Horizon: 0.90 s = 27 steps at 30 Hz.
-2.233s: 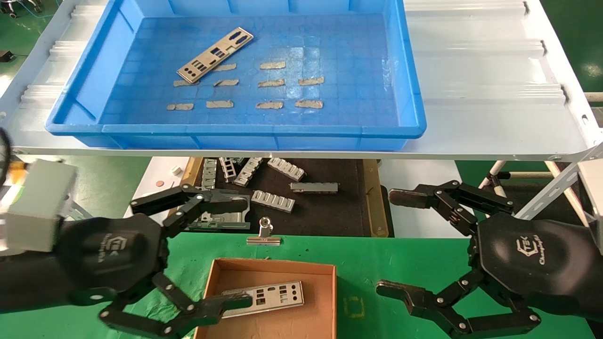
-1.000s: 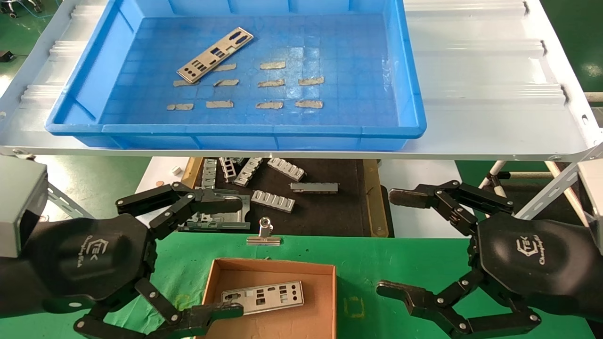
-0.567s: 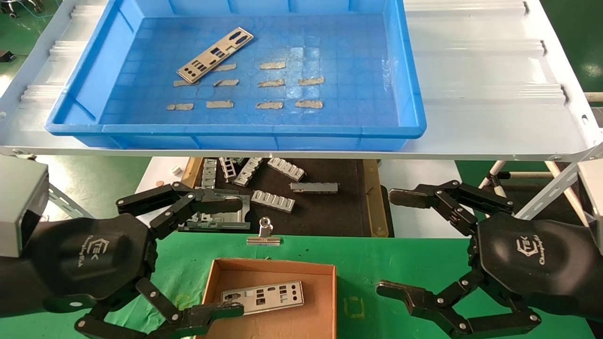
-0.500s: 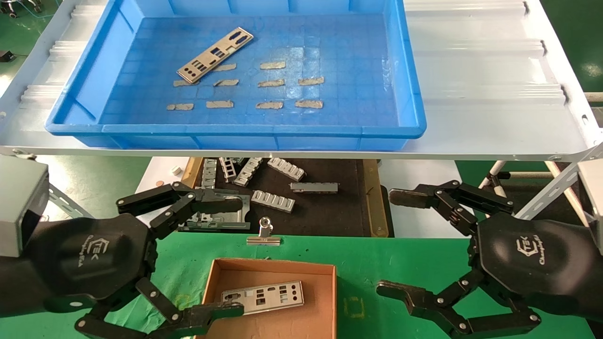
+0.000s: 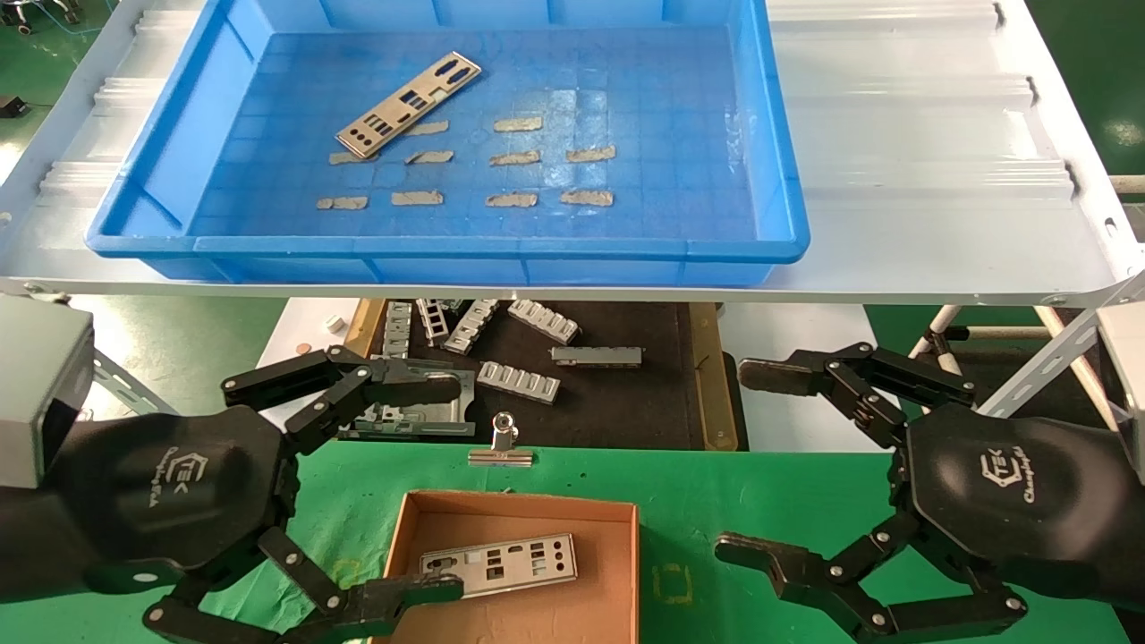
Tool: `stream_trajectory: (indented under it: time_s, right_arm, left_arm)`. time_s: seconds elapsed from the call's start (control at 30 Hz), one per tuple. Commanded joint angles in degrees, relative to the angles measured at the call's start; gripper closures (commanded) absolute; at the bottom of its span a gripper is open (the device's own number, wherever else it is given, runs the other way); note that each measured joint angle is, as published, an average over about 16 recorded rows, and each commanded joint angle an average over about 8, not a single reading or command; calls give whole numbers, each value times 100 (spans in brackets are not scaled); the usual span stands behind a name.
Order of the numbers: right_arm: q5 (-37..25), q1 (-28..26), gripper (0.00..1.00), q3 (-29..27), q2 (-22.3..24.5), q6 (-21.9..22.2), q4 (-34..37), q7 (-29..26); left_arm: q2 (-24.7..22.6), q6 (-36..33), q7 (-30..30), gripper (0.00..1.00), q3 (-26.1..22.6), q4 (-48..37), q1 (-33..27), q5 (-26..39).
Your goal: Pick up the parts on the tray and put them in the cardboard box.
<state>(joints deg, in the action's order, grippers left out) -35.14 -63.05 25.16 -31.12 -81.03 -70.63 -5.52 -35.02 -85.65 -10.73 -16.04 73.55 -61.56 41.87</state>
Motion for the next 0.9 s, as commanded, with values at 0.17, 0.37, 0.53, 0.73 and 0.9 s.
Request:
stream_trajectory:
  time_s: [0.17,0.37,0.53,0.73,0.9]
  right_arm:
    - [0,0,0,0,0,0,0,0]
    - [0,0,0,0,0,0,0,0]
    - [0,0,0,0,0,0,0,0]
    - [0,0,0,0,0,0,0,0]
    - [0,0,0,0,0,0,0,0]
  left_arm:
    - [0,0,0,0,-1,0,0,0]
    - [0,0,0,0,-1,0,0,0]
    - [0,0,0,0,-1,0,0,0]
    - [0,0,0,0,-1,0,0,0]
    - [0,0,0,0,-1,0,0,0]
